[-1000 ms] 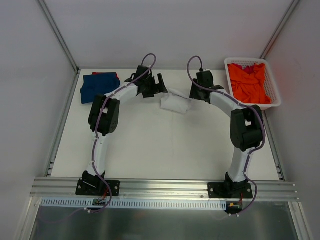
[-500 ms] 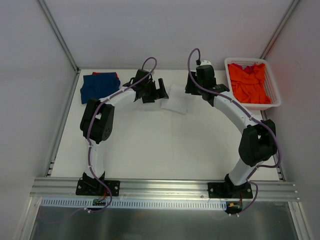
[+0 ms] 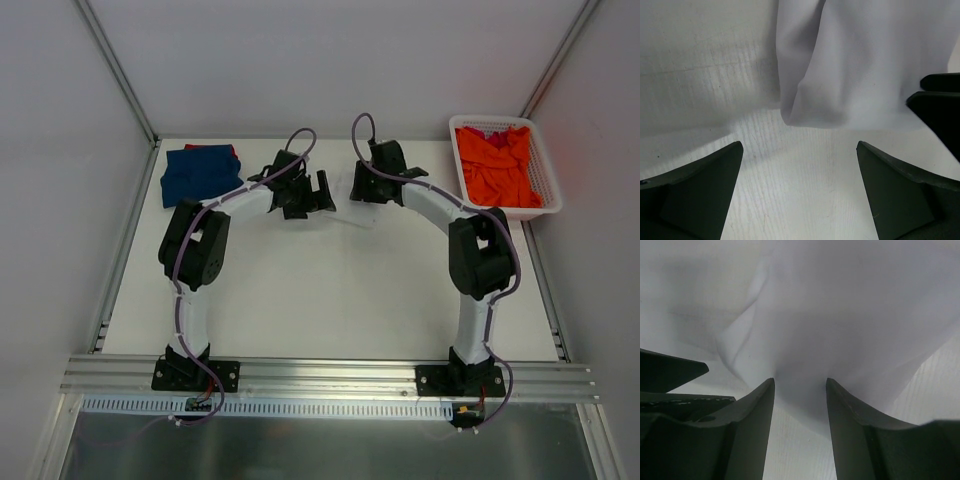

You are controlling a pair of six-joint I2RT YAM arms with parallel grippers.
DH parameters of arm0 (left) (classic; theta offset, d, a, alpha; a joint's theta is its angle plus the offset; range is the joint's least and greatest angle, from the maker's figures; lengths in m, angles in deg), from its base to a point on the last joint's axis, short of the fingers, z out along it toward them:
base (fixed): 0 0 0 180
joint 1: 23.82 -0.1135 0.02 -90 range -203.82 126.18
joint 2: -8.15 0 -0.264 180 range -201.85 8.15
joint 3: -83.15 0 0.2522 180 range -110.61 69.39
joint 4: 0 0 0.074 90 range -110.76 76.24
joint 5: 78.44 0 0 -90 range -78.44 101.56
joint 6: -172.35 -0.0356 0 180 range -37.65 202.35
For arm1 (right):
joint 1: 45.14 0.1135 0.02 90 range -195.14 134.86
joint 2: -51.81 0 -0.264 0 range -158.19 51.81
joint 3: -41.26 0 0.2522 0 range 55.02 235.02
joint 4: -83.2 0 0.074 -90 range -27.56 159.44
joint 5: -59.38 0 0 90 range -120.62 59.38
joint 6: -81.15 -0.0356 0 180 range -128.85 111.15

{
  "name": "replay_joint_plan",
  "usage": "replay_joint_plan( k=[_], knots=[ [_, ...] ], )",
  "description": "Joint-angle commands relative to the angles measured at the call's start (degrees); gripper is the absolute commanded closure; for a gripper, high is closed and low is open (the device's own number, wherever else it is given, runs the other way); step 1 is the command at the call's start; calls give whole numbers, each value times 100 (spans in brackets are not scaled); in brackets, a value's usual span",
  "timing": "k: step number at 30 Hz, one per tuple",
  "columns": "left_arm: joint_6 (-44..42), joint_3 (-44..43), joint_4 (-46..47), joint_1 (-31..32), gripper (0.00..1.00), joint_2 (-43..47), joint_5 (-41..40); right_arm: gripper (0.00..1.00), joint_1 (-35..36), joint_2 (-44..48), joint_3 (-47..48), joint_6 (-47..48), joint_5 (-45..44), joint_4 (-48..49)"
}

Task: Fold and stack the t-shirts
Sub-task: Fold the tshirt

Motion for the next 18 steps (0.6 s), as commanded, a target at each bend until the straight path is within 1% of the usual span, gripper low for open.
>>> replay_joint_plan(
  k=[1, 5, 6, 14, 18],
  knots=[
    [-34, 49, 80, 4, 1, 488, -160, 52, 58, 35, -234, -421, 327, 351],
    [1, 110, 89, -40, 1, 558, -169, 52, 312, 211, -1191, -896, 354, 895],
    [1, 110, 81, -40, 1, 576, -160, 52, 374, 211, -1298, -958, 336, 923],
    [10, 321, 80, -58, 1, 927, -160, 52, 778, 115, -1844, -1248, 371, 1195],
    [-8, 435, 72, -58, 1, 1085, -222, 52, 796, 342, -1879, -1196, 371, 1161]
  ],
)
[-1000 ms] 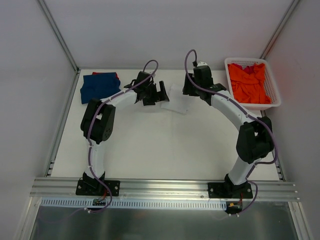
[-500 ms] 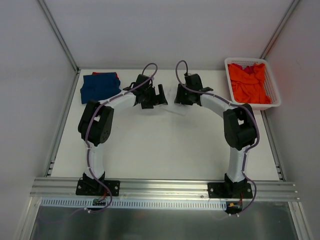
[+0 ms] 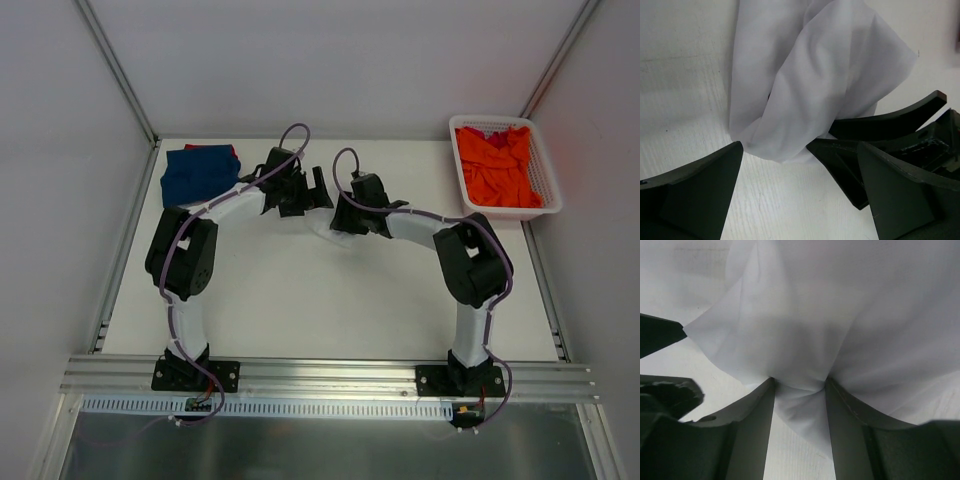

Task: Fold and stack the t-shirts
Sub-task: Fold the tshirt

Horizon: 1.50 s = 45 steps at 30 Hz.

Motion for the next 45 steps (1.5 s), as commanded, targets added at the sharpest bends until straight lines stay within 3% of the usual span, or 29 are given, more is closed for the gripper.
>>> replay_joint_plan(
  k=[1, 21, 33, 45],
  knots=[
    [-12, 121, 87, -64, 1, 524, -143, 52, 47, 303, -153, -49, 109, -378],
    [-310, 455, 69, -363, 1, 788, 146, 50, 214, 3335, 23, 954, -357, -1846],
    [-662, -194, 306, -881, 1, -335, 1173, 43, 214, 5084, -302, 919, 108, -2075],
    [-540, -1039, 728, -970, 1, -1452, 2071, 43, 214, 5622, -311, 884, 91, -2330]
  ],
)
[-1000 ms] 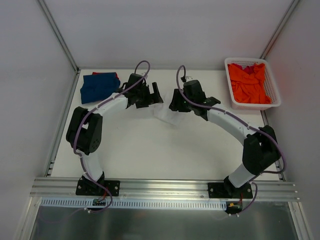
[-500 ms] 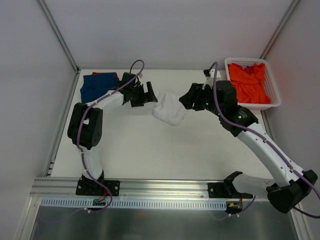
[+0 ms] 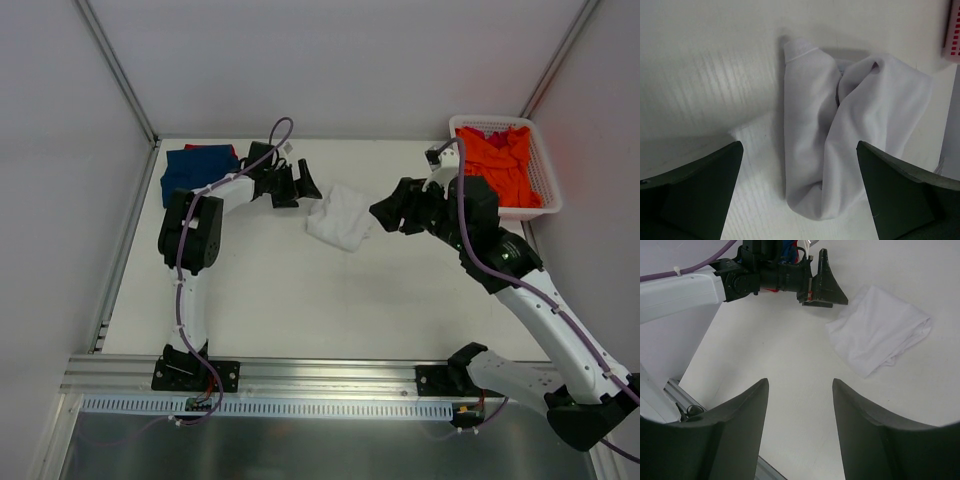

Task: Fold and stack the t-shirts
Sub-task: Fold the tshirt

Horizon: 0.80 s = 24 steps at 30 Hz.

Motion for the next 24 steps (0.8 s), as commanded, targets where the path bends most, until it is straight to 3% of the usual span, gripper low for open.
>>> replay_joint_plan(
  k=[1, 15, 24],
  knots=[
    [48, -279, 463, -6, 1, -205, 563, 43, 6, 188, 28, 5, 87, -76],
    [532, 11, 1440, 143, 1, -416, 1662, 43, 6, 197, -42, -21, 69, -50],
    [568, 187, 1511, 363, 1, -513, 1698, 43, 6, 328, -69, -48, 25, -50]
  ],
)
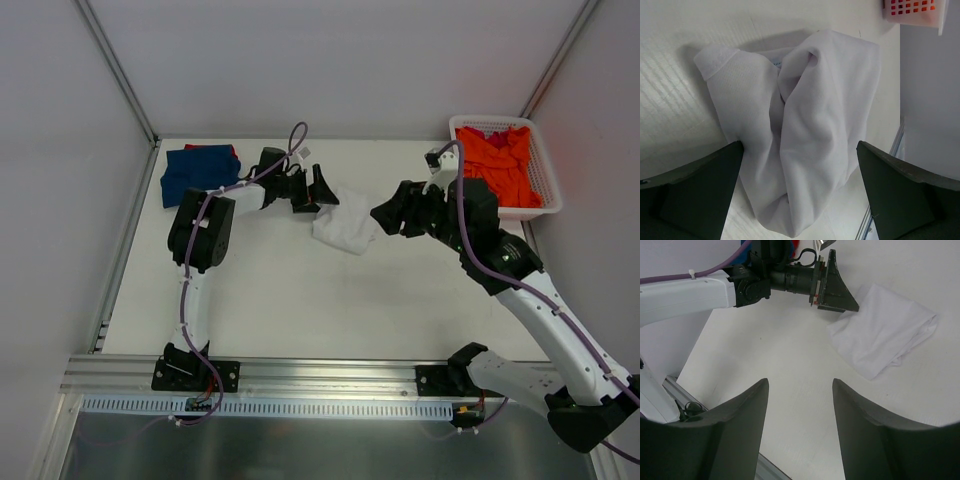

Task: Fold and stack the t-shirts
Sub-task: Fold the tshirt

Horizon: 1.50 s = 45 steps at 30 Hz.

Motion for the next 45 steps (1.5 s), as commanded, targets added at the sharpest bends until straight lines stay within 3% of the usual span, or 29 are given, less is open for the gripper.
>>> replay_joint_plan(
  k=[1, 12, 20, 28, 36, 45],
  knots=[
    [41, 106, 215, 105, 1, -133, 203, 43, 6, 248, 6, -43, 10, 53],
    [-91, 537, 118, 211, 1, -63, 27, 43, -3, 336, -30, -61, -17, 44],
    [-468, 713, -575, 44, 1, 279, -930, 43, 6, 406, -161, -87, 45, 105],
    [-732, 941, -866, -254, 1, 912, -1194, 42, -3, 354, -205, -113, 98, 184],
    [-496, 1073, -613, -404, 1, 1361, -554, 43, -12, 257, -302, -140, 150, 281],
    [-557, 1179, -752, -413, 1, 1239, -781, 43, -3, 345, -276, -131, 142, 281]
  ],
)
